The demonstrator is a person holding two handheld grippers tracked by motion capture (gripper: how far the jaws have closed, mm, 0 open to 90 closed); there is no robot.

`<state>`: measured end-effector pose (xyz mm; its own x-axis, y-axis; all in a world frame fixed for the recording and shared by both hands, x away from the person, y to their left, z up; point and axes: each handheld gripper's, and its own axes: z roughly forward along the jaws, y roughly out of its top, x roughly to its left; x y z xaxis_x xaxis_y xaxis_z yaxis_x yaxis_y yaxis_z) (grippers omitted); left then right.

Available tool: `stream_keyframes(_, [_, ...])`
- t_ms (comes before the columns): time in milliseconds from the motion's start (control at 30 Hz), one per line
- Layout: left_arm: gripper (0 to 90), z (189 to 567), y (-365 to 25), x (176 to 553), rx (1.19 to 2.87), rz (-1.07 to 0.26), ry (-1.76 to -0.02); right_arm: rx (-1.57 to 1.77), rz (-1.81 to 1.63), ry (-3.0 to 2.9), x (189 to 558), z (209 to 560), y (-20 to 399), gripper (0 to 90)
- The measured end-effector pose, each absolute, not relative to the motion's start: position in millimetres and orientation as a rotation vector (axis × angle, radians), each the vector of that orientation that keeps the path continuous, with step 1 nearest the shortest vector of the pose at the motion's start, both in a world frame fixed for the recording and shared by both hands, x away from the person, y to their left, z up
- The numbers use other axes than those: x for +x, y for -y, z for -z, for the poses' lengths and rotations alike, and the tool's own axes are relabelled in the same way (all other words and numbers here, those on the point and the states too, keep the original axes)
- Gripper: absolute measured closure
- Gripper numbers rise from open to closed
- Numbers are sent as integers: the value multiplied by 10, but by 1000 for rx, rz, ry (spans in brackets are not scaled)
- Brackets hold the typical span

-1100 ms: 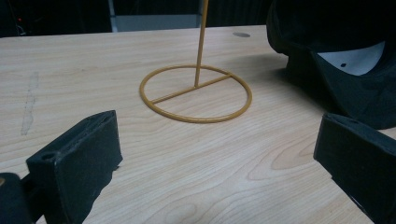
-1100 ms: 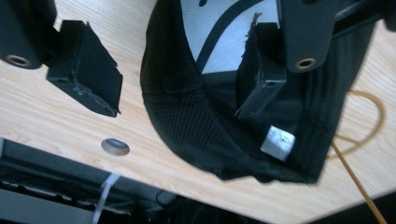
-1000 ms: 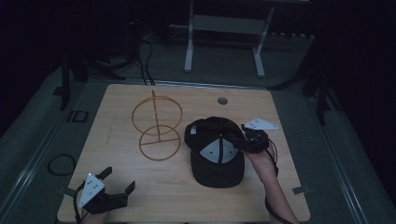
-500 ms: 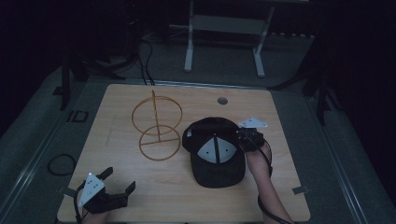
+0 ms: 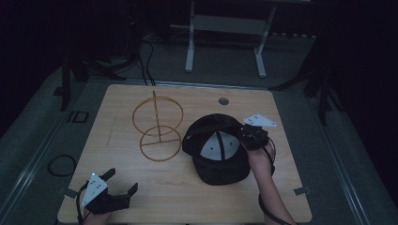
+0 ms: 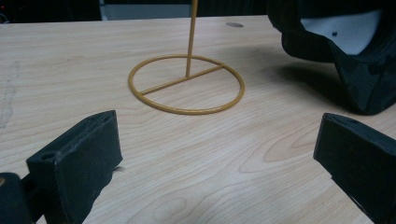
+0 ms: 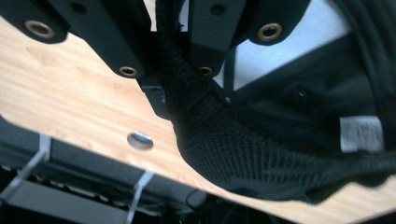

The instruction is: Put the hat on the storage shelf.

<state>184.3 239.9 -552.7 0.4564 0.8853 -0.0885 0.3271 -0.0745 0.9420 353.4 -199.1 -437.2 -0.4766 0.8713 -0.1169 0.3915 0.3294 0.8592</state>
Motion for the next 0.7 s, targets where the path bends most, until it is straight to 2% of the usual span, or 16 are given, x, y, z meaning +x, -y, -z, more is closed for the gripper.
stream_keyframes(333, [11,5514,-2354,1843,1637,-655,-1066,1035,-1163,-1953,3403,4013,1966,887])
stream_keyframes(700, [11,5445,-2007,1866,1709,-585,-1014,1002,-1228,-1887,3274,3778,2032,886])
